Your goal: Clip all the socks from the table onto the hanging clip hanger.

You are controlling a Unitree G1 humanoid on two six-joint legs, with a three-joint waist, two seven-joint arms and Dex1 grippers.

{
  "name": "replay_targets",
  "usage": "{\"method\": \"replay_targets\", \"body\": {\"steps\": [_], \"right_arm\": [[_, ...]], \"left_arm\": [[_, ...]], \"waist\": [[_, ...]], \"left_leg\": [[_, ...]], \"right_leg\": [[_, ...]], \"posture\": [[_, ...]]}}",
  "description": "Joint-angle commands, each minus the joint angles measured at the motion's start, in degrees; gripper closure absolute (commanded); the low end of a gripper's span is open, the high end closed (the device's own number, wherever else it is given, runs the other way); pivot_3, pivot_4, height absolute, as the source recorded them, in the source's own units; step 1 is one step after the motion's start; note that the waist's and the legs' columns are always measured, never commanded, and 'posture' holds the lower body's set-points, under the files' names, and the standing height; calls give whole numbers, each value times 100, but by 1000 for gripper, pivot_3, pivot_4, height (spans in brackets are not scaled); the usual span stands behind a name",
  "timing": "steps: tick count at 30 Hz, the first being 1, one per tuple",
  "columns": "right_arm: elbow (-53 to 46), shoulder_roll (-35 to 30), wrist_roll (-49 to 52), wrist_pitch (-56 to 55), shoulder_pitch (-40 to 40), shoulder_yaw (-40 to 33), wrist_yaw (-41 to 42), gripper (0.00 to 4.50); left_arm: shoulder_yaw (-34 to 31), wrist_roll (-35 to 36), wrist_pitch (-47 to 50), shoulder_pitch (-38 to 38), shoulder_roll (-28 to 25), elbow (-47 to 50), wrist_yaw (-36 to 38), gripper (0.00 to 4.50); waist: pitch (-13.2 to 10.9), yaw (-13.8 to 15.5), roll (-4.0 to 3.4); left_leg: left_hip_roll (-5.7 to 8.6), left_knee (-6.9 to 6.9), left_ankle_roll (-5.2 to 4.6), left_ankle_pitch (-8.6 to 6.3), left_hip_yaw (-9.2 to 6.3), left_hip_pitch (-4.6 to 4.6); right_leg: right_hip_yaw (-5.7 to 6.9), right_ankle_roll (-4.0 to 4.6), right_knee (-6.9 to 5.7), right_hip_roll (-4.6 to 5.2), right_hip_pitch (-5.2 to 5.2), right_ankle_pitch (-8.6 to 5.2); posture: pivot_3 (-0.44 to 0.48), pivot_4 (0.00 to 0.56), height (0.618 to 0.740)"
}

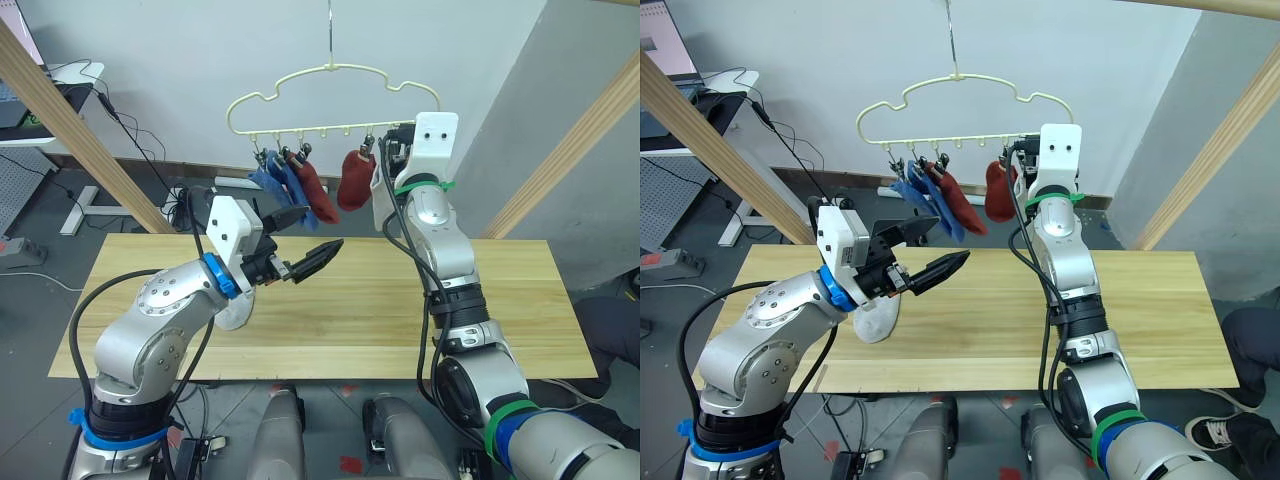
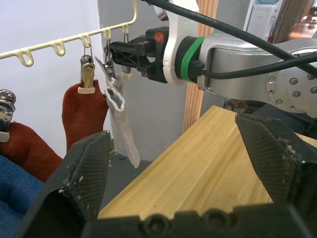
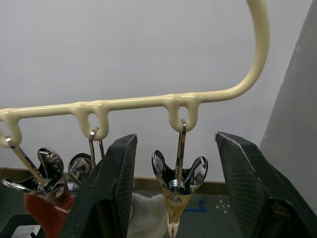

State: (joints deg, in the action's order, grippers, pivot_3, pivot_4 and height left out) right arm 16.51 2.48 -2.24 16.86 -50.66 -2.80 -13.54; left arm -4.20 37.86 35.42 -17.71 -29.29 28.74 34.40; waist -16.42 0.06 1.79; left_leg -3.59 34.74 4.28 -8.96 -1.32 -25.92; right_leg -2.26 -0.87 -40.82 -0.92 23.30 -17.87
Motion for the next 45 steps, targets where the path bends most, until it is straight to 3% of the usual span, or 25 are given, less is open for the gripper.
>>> {"method": "replay_targets", "body": {"steps": [1,5,7,14,20,22,27,31,40,45], "right_arm": [[-163,3,-69,-19,-131,-11,-101,2776],[-240,52,-54,60,-98,-4,-158,4116],[-255,70,-57,77,-87,6,-172,4483],[-253,65,-52,114,-101,28,-124,4483],[-375,-504,295,620,-82,-75,862,4483],[-520,-850,509,933,-66,-131,1376,4483],[-923,-1693,1061,1925,-132,85,2843,4483],[-1258,-1985,1331,2602,-197,140,3315,4483],[-1467,-2138,1391,3080,-186,-11,3244,4483],[-1585,-2116,1445,3240,-125,-123,3084,4483]], "left_arm": [[41,-9,-139,3,36,248,6,0],[60,-26,-151,2,46,251,12,0],[61,-35,-158,-1,44,245,14,0],[88,-41,-180,35,59,276,-17,0],[23,-66,-62,192,-7,53,-69,0],[90,-397,-138,364,-153,-180,-84,0],[305,-1626,-853,549,-312,-1455,-341,0],[317,-2355,-1428,411,-219,-2617,-680,0],[214,-3245,-2330,-356,257,-5026,-1598,0],[116,-3252,-2402,-850,363,-6038,-1506,0]], "waist": [[0,0,0],[0,0,0],[0,1,0],[0,3,0],[0,3,0],[0,4,0],[-1,24,-3],[-1,11,-2],[0,9,-1],[0,11,0]], "left_leg": [[0,0,0,0,0,0],[0,0,0,0,0,0],[0,-1,0,0,-1,0],[0,-1,0,0,0,0],[1,0,0,0,0,0],[1,-1,0,0,1,0],[0,-2,-1,-1,2,2],[-1,-5,-2,-1,5,2],[1,-11,-2,-1,5,-4],[4,-11,-1,-1,6,-4]], "right_leg": [[0,0,0,0,0,0],[0,0,0,0,0,0],[1,0,0,0,0,0],[0,0,1,0,0,0],[0,0,1,0,0,0],[-1,0,2,0,0,0],[-1,-4,3,0,0,-3],[-3,-5,5,0,2,-4],[2,0,15,4,4,-1],[11,1,11,4,4,-1]], "posture": [[136,258,740],[136,258,740],[136,258,740],[136,258,740],[123,257,740],[123,257,740],[85,254,740],[85,254,740],[61,241,740],[46,241,740]]}}
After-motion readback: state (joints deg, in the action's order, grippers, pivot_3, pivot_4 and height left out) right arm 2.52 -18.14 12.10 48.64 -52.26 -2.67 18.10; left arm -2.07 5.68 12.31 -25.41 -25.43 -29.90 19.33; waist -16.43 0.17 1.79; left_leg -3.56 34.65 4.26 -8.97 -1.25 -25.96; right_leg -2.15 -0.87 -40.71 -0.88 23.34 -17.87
